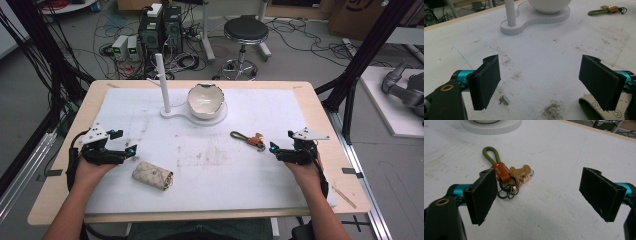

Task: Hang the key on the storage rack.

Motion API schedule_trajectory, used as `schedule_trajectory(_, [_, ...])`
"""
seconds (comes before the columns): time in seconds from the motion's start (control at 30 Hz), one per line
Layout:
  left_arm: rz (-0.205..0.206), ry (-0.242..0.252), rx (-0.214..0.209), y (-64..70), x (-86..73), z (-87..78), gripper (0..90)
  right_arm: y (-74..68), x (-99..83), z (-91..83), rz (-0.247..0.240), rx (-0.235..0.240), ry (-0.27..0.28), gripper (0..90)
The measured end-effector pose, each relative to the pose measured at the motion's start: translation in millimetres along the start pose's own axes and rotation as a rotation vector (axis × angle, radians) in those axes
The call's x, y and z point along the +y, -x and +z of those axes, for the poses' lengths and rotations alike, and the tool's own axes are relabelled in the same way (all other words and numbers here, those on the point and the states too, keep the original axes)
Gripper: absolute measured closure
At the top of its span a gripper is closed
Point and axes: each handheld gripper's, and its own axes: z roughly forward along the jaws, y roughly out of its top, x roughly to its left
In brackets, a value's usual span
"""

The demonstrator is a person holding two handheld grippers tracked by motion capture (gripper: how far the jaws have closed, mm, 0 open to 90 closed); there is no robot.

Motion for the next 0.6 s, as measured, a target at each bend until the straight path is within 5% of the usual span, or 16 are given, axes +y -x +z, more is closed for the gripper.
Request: schedule_trajectory(0.6, [-0.008,-0.002,0.013,-4.1,-1.2,-1.8,17.5,-4.3,0.8,1.9,-0.022,0.031,-0.007,15.4])
